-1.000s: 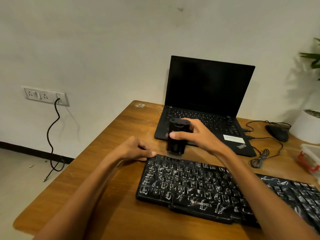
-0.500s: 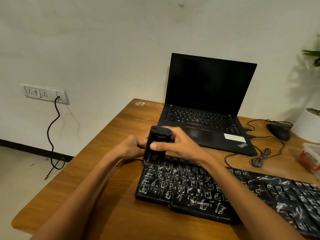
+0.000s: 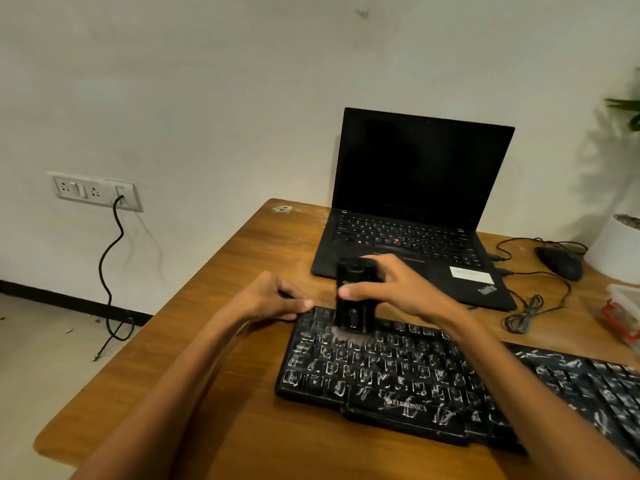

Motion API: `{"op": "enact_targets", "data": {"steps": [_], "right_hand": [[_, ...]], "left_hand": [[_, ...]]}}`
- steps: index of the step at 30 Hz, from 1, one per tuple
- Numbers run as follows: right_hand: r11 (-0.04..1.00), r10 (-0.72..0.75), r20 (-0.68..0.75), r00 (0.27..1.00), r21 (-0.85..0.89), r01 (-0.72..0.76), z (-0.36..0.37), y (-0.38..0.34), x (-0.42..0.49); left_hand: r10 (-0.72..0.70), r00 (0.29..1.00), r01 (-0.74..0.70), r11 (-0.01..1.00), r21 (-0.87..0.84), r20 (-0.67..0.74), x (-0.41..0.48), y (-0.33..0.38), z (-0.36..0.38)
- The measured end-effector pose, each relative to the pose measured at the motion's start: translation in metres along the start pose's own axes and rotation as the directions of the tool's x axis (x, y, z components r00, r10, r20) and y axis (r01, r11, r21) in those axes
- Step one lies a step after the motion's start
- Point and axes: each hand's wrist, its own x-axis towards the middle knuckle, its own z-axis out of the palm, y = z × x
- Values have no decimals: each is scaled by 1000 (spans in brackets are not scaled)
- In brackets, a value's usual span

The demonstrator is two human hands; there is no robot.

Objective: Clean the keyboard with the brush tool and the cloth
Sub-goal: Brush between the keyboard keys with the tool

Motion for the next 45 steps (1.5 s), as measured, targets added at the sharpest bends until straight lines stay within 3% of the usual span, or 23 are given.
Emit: {"op": "enact_targets", "data": {"steps": [3,6,9,12,16,19,22,26,28,32,34,37,40,45], "right_hand": [[997,-8,-93,996,74,14,-23,1,-14],[973,-11,-116,993,229,37,-7,2,-10],[987,37,-102,994,159,-20,4,9,0],[988,24,-243,970,156,15,2,13,9],[990,52,-115,992,139,-35,11,12,12],[993,6,-218,976,119,21,7,11,17],[993,32,-97,995,112,-21,15,8,21],[994,-68,-228,971,65,84,24,1,31],[989,-72,-167,983,119,93,31,-6,31],[998,-27,-10,1000,-63,26,14,-5,22],[993,-7,-18,1000,-116,5,-4,-4,18],[997,-73,-62,995,-12,73,3,-8,21],[994,-106,23,994,4,106,31,-13,28],[996,19,82,996,-87,-11,0,-3,16]], "left_hand": [[42,999,-41,998,56,-24,-11,1,-1],[-6,1000,4,994,105,24,-24,-5,-7],[-91,993,93,995,-19,80,-33,-11,-7],[-155,984,164,979,-118,83,-36,-15,-6],[-176,980,190,966,-174,90,-36,-14,-7],[-184,979,200,957,-209,91,-36,-14,-6],[-189,978,205,952,-228,91,-36,-14,-7],[-191,978,206,954,-219,89,-38,-14,-6],[-190,977,207,953,-223,92,-39,-14,-6],[-191,977,209,951,-228,97,-40,-13,-7],[-199,976,216,947,-236,92,-39,-14,-6],[-201,975,218,946,-239,92,-38,-13,-6],[-188,979,202,951,-234,81,-39,-14,-5],[-185,980,199,950,-241,77,-36,-18,-6]]}}
